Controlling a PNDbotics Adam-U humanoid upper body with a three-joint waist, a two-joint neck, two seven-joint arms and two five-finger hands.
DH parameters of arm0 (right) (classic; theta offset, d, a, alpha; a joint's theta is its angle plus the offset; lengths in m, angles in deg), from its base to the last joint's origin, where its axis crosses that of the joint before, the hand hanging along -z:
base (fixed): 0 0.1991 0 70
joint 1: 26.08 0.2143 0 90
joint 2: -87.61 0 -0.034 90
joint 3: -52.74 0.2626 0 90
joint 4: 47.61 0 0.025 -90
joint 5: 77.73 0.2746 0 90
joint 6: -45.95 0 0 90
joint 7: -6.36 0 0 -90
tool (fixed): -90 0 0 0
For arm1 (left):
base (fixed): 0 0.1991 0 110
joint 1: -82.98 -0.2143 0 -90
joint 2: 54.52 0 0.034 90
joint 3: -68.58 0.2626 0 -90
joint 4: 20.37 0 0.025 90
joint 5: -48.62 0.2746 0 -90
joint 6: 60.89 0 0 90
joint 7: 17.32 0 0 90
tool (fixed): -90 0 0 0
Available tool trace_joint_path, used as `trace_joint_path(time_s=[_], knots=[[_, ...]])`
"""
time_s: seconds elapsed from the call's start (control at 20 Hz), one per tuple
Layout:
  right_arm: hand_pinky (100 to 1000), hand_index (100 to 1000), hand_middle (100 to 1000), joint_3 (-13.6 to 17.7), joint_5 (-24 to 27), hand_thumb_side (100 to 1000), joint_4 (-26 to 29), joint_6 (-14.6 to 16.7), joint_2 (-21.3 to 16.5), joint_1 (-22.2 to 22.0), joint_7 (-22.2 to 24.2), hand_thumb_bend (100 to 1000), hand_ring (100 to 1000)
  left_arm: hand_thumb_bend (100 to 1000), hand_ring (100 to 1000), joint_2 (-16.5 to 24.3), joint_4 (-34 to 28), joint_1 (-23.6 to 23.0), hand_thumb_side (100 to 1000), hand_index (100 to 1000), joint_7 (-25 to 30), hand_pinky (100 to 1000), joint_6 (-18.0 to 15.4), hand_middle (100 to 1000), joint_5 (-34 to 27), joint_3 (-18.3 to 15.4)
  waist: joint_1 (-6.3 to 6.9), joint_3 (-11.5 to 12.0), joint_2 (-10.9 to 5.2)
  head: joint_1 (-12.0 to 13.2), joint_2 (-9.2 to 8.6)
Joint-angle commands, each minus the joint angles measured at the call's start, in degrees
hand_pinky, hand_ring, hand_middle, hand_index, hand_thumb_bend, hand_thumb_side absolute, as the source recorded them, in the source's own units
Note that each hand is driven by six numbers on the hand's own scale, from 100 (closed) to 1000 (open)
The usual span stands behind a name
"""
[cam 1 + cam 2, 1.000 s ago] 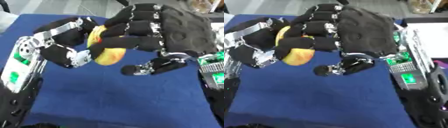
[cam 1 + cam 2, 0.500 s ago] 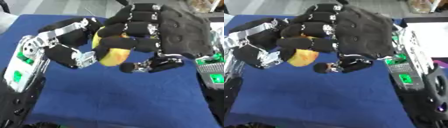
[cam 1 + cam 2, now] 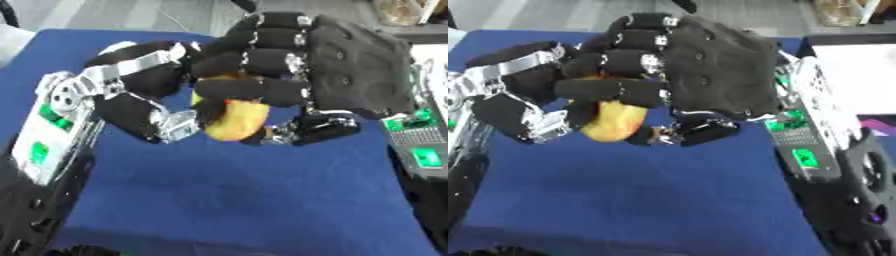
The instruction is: Pick up the objects with one hand, pass them to the other hand, and then place them into the box on the other side of the table.
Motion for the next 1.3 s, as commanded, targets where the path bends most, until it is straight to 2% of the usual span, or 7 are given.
trace_joint_path(time_s=[0.05, 0.25, 0.75, 0.85, 0.9, 1.1, 1.3], knots=[[742, 976, 802, 0.1, 1.7, 164, 0.2, 0.0, -0.2, 0.7, 1.1, 255, 821, 100, 406, 1.6, -0.6, 1.1, 326, 515, 0.4, 753, 0.0, 297, 0.2, -0.1, 0.1, 0.0, -0.82, 0.0, 0.29], [711, 883, 767, 0.4, 4.1, 100, 0.5, -0.9, -0.4, 0.7, 1.3, 100, 785, 100, 407, 1.7, -0.5, 0.9, 327, 517, 0.4, 753, -0.2, 298, 0.4, -0.2, 0.07, 0.0, -0.86, 0.0, 0.29], [614, 547, 412, 1.5, 9.0, 100, 1.2, -6.2, -0.6, 0.7, -7.5, 100, 600, 100, 420, 1.8, -0.1, 0.3, 369, 534, 0.5, 758, -0.3, 315, 0.6, -0.7, 0.01, 0.0, -0.85, 0.1, 0.29], [607, 498, 365, 1.4, 9.2, 100, 1.1, -6.7, -0.7, 0.7, -9.1, 100, 581, 100, 437, 1.8, 0.1, 0.2, 456, 570, 0.9, 764, -0.4, 350, 0.7, -0.8, 0.0, 0.0, -0.86, 0.1, 0.29], [602, 451, 301, 1.4, 9.2, 100, 1.1, -6.9, -0.7, 0.7, -9.9, 100, 567, 100, 466, 1.8, 0.2, 0.1, 626, 629, 1.3, 774, -0.5, 406, 0.8, -0.8, -0.01, 0.0, -0.86, 0.1, 0.29], [597, 370, 263, 1.4, 8.6, 100, 0.9, -7.4, -0.6, 0.8, -12.1, 100, 548, 127, 567, 1.4, 1.3, -0.3, 1000, 785, 1.8, 801, -0.5, 547, 1.1, -1.5, -0.05, 0.1, -0.84, -0.1, 0.29], [597, 337, 247, 1.5, 8.0, 100, 0.2, -7.3, -0.6, 0.7, -13.2, 100, 543, 375, 676, 0.4, 2.3, -0.1, 1000, 889, 1.4, 842, -0.8, 694, -1.0, -2.8, -0.16, 0.1, -0.77, -0.1, 0.29]])
